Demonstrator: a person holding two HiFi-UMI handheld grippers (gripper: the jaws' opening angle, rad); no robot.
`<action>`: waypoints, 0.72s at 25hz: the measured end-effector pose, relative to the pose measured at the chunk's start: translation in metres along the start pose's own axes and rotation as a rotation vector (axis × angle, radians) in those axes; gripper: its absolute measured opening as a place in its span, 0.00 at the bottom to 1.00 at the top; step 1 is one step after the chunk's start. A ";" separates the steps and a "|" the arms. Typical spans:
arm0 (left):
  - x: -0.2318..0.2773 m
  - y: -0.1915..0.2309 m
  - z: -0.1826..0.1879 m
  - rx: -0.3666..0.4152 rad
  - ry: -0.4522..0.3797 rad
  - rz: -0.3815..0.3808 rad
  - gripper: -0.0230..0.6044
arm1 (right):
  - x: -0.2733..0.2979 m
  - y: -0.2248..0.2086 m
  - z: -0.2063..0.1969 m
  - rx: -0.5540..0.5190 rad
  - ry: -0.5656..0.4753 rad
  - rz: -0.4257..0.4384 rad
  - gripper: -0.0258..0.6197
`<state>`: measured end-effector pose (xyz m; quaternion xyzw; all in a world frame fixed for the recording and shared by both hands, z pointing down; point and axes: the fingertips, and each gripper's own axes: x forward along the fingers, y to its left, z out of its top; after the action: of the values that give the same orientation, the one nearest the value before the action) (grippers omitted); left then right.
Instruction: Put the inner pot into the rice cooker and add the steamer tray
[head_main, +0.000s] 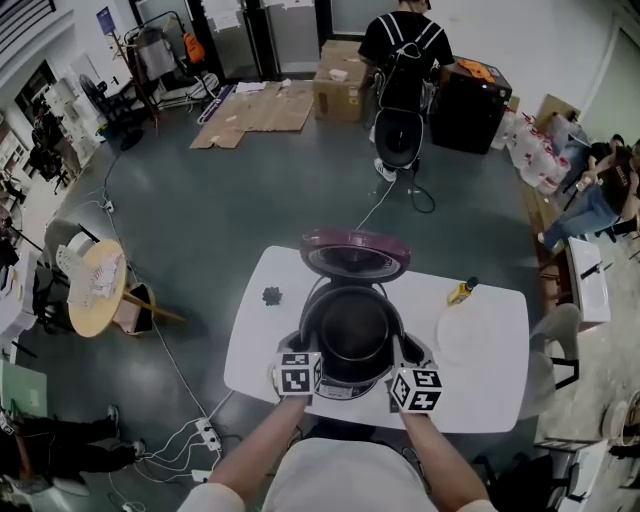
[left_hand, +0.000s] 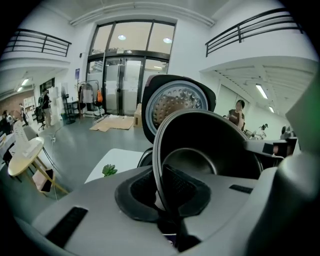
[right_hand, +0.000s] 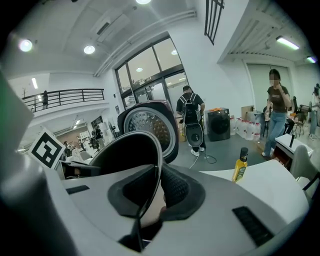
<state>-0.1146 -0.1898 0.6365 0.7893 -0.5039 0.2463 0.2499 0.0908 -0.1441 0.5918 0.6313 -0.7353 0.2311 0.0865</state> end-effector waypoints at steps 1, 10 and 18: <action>0.003 0.002 -0.001 0.010 0.007 -0.003 0.11 | 0.004 0.000 -0.002 0.002 0.005 -0.001 0.12; 0.028 0.014 -0.015 0.124 0.118 -0.049 0.14 | 0.029 0.001 -0.024 0.034 0.103 -0.029 0.13; 0.054 0.021 -0.023 0.188 0.204 -0.084 0.17 | 0.054 -0.007 -0.049 0.055 0.259 -0.046 0.13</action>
<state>-0.1167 -0.2194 0.6913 0.8006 -0.4170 0.3606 0.2348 0.0790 -0.1709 0.6595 0.6149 -0.6966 0.3288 0.1685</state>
